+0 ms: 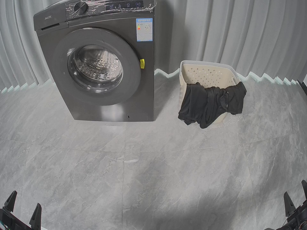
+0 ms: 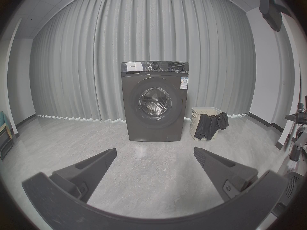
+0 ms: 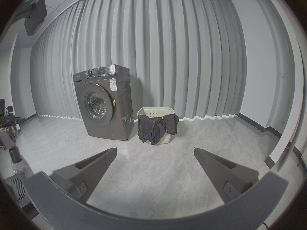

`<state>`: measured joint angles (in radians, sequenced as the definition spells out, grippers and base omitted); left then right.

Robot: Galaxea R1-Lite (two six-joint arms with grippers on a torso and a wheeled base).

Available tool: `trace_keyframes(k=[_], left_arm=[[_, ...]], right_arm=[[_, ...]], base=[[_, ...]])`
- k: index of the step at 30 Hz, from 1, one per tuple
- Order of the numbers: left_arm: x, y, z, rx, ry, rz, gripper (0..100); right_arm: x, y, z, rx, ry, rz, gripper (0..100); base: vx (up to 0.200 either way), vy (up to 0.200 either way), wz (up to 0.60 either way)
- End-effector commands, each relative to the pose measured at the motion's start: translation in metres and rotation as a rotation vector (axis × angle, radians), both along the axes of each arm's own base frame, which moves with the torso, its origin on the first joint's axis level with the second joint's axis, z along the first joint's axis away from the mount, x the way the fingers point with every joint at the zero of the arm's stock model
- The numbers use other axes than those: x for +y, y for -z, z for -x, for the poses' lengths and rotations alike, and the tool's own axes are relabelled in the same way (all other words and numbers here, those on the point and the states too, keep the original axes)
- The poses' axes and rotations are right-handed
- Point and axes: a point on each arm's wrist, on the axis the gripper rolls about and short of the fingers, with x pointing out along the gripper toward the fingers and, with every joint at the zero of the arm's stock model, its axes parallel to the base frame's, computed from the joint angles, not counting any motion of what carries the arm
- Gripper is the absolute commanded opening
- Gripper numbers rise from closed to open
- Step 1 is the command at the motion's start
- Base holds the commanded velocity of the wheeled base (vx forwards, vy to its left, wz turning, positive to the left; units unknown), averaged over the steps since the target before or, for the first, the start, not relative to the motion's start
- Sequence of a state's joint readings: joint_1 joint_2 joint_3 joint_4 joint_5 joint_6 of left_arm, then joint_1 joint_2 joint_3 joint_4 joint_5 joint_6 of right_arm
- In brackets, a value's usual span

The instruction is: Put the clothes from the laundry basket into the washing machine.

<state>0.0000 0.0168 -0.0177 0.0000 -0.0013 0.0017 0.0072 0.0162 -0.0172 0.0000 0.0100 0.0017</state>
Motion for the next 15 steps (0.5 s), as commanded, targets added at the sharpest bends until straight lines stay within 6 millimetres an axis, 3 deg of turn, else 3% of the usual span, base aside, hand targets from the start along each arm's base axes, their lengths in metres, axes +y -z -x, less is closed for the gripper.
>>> trace_keyframes(k=[1,15], left_arm=[[0.0,0.0051,-0.0001,0.001,0.0,0.0,100],[0.0,0.0052,-0.0001,0.002,0.0,0.002,100]], right_arm=[[0.0,0.0051,0.0,0.001,-0.001,0.0,100],[0.0,0.0051,0.0,0.001,-0.001,0.0,100]], base=[[0.0,0.0,0.0],[0.0,-0.2,0.0]])
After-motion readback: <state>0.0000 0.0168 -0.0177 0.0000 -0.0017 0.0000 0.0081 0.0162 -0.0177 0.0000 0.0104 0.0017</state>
